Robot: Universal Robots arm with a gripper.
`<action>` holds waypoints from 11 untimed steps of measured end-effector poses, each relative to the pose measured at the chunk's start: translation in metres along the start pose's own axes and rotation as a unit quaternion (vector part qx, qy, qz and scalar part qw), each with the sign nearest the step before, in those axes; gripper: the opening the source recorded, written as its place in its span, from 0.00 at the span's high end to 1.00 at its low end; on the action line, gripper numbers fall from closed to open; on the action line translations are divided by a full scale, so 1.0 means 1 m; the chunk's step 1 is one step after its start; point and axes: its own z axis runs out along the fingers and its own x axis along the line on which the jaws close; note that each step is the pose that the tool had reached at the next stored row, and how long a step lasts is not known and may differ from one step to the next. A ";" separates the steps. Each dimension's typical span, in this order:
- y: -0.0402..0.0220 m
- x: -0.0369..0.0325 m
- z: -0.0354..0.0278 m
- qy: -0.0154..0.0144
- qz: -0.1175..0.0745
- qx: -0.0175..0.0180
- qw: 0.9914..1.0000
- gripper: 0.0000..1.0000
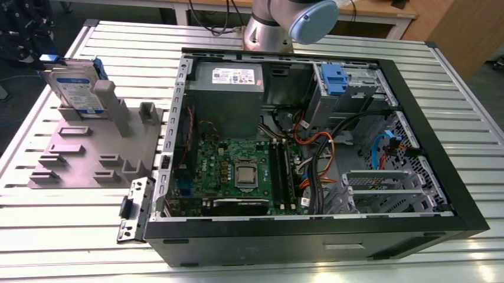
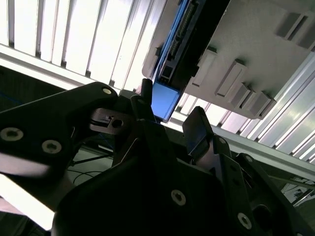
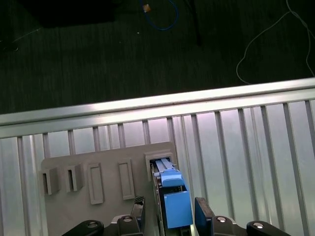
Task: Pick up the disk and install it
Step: 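Pick up the disk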
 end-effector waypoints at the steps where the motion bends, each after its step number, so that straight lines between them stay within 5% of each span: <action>1: 0.0001 0.0000 0.0002 0.000 0.000 0.000 1.000 0.48; 11: 0.0001 0.0003 0.0059 0.000 0.000 0.000 1.000 0.48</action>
